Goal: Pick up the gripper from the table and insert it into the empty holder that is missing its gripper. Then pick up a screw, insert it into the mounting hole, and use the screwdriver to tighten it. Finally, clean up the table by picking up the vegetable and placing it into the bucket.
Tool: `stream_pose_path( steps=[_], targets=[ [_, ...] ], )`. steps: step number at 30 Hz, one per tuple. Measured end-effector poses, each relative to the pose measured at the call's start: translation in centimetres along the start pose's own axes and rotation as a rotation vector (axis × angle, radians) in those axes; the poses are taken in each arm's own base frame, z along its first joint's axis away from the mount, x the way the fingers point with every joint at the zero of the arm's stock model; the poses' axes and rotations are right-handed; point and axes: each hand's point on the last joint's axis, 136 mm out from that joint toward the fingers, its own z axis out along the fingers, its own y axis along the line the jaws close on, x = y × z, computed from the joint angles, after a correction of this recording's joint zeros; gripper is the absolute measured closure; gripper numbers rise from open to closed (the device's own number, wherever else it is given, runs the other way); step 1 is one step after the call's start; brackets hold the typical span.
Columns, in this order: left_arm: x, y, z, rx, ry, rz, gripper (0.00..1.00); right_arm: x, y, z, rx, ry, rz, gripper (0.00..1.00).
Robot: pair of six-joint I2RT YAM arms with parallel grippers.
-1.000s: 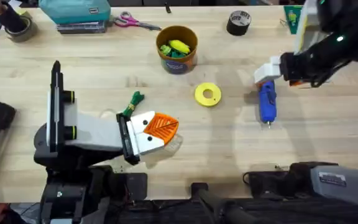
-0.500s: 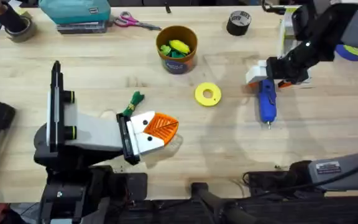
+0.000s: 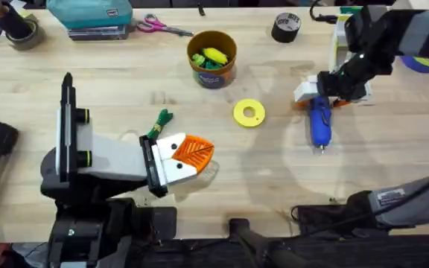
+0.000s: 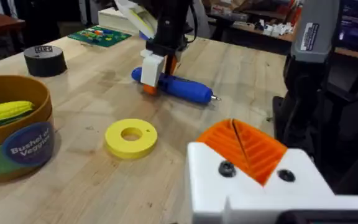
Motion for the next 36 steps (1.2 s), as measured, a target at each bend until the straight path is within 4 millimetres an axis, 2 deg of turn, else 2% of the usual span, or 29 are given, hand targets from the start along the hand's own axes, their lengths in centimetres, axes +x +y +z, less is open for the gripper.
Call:
stream_pose_path(
  steps=[9, 10, 12, 16, 17, 30, 33, 36],
  targets=[
    [0.0, 0.0, 0.0, 0.000, 0.000, 0.000, 0.986, 0.1, -0.1, 0.3, 0.009, 0.010, -0.005, 0.026],
    [0.0, 0.0, 0.0, 0.000, 0.000, 0.000, 0.986, 0.1, -0.2, 0.3, 0.015, 0.010, -0.007, 0.091],
    [0.0, 0.0, 0.0, 0.000, 0.000, 0.000, 0.986, 0.1, -0.4, 0.3, 0.022, 0.009, -0.013, 0.318],
    [0.0, 0.0, 0.0, 0.000, 0.000, 0.000, 0.986, 0.0, -0.6, 0.4, 0.029, 0.008, -0.012, 0.925],
    [0.0, 0.0, 0.0, 0.000, 0.000, 0.000, 0.986, 0.1, -0.5, 0.5, 0.027, 0.012, -0.010, 0.966],
    [0.0, 0.0, 0.0, 0.000, 0.000, 0.000, 0.986, -0.1, -0.4, 0.2, 0.018, 0.012, -0.005, 0.976],
    [0.0, 0.0, 0.0, 0.000, 0.000, 0.000, 0.986, -1.3, -0.2, -0.9, 0.011, -0.023, 0.003, 0.976],
    [0.0, 0.0, 0.0, 0.000, 0.000, 0.000, 0.986, -3.3, -0.2, -3.6, 0.008, -0.111, 0.007, 0.976]
  ],
)
